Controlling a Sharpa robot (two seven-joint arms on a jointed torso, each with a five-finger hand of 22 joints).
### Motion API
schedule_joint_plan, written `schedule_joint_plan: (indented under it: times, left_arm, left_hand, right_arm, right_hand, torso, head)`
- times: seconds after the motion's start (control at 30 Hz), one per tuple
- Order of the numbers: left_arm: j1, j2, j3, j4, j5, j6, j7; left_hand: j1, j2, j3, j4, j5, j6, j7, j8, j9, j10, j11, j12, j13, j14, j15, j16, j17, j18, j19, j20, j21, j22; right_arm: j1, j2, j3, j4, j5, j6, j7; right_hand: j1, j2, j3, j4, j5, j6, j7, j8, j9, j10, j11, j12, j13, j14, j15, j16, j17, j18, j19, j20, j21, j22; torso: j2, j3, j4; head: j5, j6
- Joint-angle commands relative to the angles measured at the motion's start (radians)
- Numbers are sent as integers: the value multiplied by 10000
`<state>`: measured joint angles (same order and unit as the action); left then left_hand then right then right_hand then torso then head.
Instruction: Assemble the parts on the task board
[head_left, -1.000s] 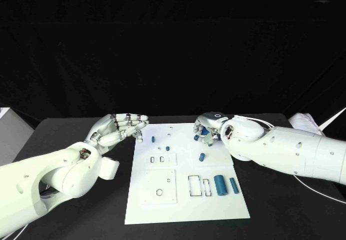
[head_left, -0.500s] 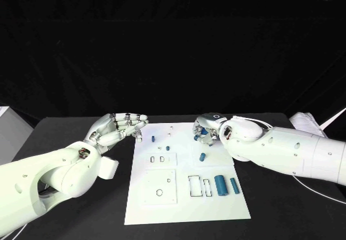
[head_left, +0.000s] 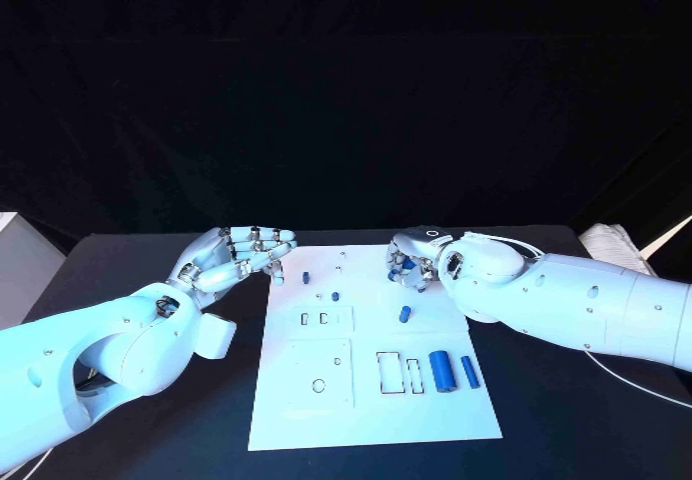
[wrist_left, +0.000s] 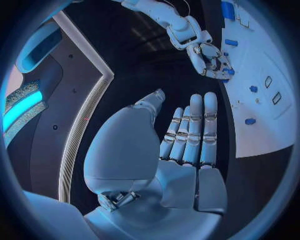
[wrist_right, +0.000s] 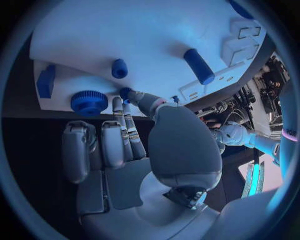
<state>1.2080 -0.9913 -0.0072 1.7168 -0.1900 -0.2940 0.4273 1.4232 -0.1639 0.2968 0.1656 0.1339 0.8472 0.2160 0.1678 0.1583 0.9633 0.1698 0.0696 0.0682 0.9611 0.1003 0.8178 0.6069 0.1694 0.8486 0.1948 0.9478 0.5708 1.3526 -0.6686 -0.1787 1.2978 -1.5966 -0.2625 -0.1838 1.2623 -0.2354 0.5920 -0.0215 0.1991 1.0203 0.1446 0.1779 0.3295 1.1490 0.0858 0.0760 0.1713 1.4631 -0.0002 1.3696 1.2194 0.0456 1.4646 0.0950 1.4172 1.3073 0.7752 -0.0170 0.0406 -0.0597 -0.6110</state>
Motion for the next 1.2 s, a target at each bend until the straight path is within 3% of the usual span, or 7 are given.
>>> schedule_joint_plan:
  times: [0.03,0.33,0.63,1.0,1.2]
  left_arm:
    - [31,5,9,38,-17,244,16]
    - [56,-18,9,62,-17,285,-15]
    - [69,-22,9,58,-17,316,-33]
    - [76,-39,9,-7,-17,330,-49]
    - [81,-32,9,-35,-16,357,-63]
  left_hand:
    - [-92,38,11,-51,-33,-70,11,-62,10,-81,-20,-47,-13,-71,-16,61,-11,133,-53,-3,79,14]
    - [-79,55,22,-56,-34,-73,14,-64,12,-89,-18,-43,-12,-70,-15,71,-17,134,-62,0,100,27]
    - [-53,81,42,-69,-35,-76,20,-67,15,-97,-16,-37,-10,-68,-15,87,-27,136,-76,3,132,46]
    - [-43,91,51,-74,-36,-76,21,-67,16,-98,-16,-34,-9,-67,-15,92,-30,137,-81,4,143,52]
    - [-33,100,60,-80,-38,-75,21,-67,18,-98,-16,-31,-8,-68,-15,97,-35,137,-88,5,156,60]
  right_arm:
    - [-9,45,-7,14,-158,219,-20]
    - [-8,97,-7,-41,-143,101,-31]
    - [-7,127,-4,0,-252,-725,-324]
    - [155,283,76,251,-467,-1889,-895]
    - [243,626,120,114,-514,-2129,-1021]
  right_hand:
    - [-76,61,2,71,-63,74,-19,50,16,26,-7,37,13,458,-2,32,-13,32,235,34,-57,256]
    - [49,307,123,107,0,333,-117,252,228,253,-102,144,108,453,-71,84,10,21,251,-12,-6,346]
    - [467,657,351,-157,-373,575,-197,534,641,720,-256,339,309,470,-202,193,102,-21,316,-133,140,580]
    - [398,547,304,-206,-363,540,-182,560,782,722,-242,319,367,470,-198,219,116,-31,326,-145,169,632]
    - [368,531,293,-193,-368,536,-183,561,797,724,-241,316,373,474,-195,234,140,-34,330,-142,178,646]
  torso:
    - [18,1,1]
    - [41,0,0]
    - [44,-4,-1]
    - [40,-13,-7]
    - [76,-14,20]
  head:
    - [-8,-13]
    - [9,-42]
    - [16,-26]
    - [30,101]
    - [22,165]
